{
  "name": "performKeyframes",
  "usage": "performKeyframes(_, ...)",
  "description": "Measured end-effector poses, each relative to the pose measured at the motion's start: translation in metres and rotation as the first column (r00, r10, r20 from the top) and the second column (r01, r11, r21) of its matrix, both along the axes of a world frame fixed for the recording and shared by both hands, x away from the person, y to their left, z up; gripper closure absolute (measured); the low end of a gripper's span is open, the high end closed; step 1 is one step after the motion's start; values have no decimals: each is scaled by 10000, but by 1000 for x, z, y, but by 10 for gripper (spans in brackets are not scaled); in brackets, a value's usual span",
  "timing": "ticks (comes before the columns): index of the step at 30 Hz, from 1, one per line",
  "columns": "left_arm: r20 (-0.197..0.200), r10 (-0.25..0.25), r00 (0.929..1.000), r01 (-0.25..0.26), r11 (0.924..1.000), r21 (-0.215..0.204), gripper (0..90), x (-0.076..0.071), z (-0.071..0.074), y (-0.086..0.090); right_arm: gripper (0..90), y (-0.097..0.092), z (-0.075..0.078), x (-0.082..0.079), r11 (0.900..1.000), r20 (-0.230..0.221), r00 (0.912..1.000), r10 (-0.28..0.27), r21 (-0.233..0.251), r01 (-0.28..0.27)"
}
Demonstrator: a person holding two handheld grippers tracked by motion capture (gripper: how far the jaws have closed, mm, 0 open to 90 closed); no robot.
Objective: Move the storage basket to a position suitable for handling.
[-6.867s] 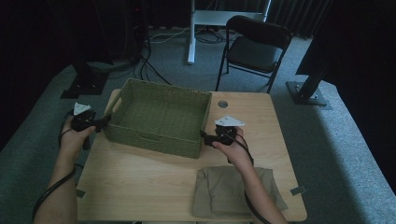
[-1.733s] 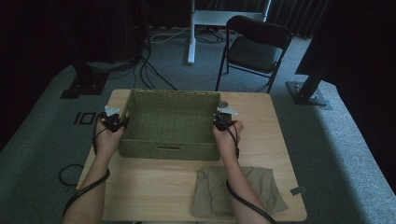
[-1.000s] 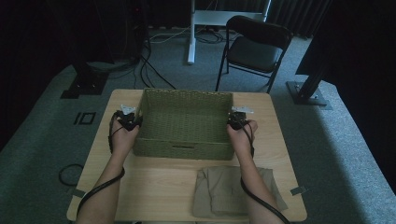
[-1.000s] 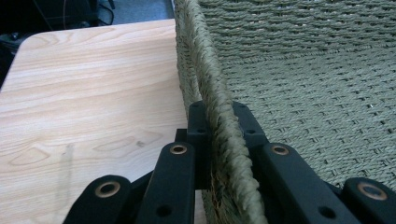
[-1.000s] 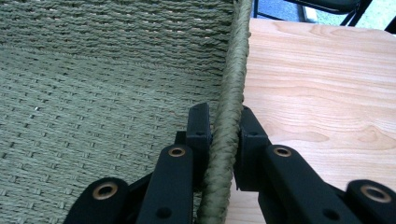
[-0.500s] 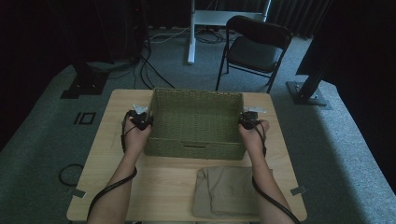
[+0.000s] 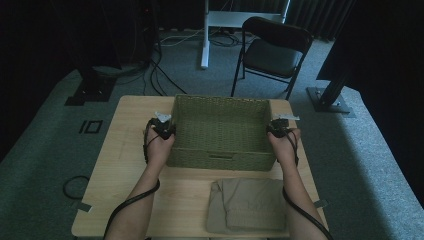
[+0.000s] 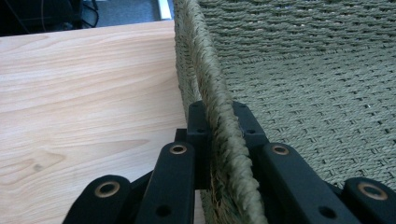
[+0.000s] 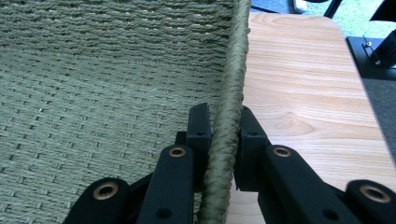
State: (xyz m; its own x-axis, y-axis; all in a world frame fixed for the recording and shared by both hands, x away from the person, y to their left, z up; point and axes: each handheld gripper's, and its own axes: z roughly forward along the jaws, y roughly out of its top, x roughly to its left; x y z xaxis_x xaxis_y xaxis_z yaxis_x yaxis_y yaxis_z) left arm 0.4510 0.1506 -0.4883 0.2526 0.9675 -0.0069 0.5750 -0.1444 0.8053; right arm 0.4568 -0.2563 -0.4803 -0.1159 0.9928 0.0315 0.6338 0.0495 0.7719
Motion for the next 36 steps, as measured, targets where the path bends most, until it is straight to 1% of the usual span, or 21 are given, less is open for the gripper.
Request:
performKeyframes(10,16,-54,10000,54,10000,-40,814,0,0,-28,795,-27,1,-1,10000,-140,9999,-80,-35,79)
performKeyframes(14,-37,-99,9999,99,9999,17,815,0,0,-38,794,-38,1,-3,9999,-151,9999,-79,-82,78)
performKeyframes(16,-86,-98,9999,98,9999,43,815,0,1,-43,794,-43,1,-3,9999,-148,9998,-129,56,130)
performKeyframes(19,-173,-104,9998,105,9999,102,815,-1,1,-51,795,-51,0,-4,9999,-124,9998,-122,-11,122)
performKeyframes(23,-349,-111,9993,113,9999,50,816,-2,3,-59,795,-59,1,-6,9999,-133,9999,-98,-139,96)
performKeyframes(28,-319,-139,9994,142,9998,99,816,-4,3,-64,795,-65,1,-6,9999,-125,9999,-43,-141,42)
performKeyframes(36,-330,-26,9995,31,9999,157,816,-11,3,-76,792,-76,0,-7,9999,-112,9999,80,-150,-82)
